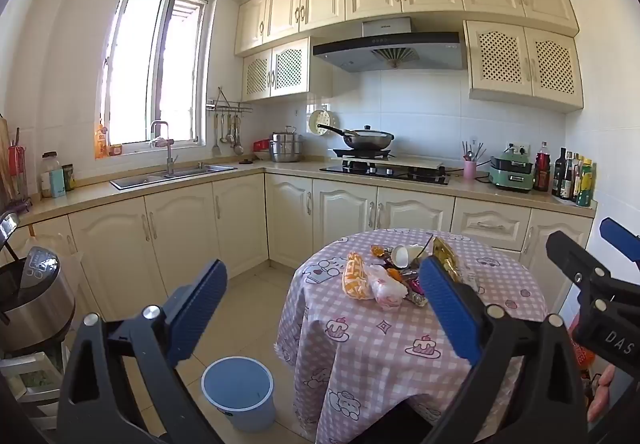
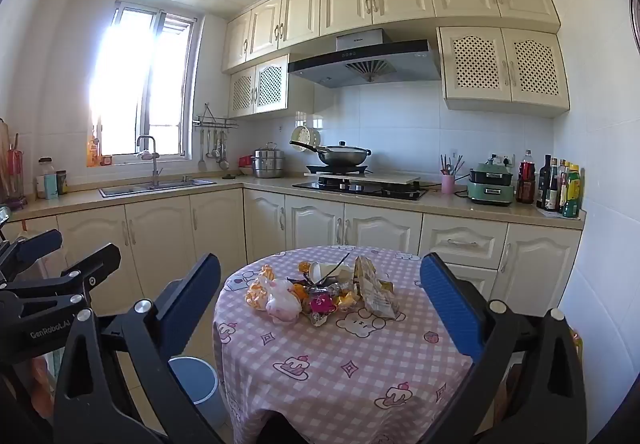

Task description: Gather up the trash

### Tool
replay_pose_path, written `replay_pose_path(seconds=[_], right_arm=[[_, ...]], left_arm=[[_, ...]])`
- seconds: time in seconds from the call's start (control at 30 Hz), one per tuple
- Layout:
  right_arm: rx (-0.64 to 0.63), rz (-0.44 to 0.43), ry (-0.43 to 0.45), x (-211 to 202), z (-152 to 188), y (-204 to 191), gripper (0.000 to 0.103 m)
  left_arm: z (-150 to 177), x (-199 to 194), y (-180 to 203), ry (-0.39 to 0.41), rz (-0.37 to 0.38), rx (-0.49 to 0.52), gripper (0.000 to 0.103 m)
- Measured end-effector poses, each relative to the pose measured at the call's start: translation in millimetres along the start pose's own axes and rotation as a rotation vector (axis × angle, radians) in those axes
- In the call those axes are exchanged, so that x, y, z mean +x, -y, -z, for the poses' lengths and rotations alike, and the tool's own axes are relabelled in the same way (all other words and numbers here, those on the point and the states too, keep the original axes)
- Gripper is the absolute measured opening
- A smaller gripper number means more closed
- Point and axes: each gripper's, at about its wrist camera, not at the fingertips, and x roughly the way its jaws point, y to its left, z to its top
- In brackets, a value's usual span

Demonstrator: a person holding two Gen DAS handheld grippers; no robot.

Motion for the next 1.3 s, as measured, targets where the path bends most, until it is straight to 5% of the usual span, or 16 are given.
replay_pose_path(seconds=[1.3], right_arm=[[-0.005,0.001,-0.01,0.2,0.1,0.7,0.096]], left_arm=[[8.6,8.2,7.4,-0.017,0.005,0.01,0.095]])
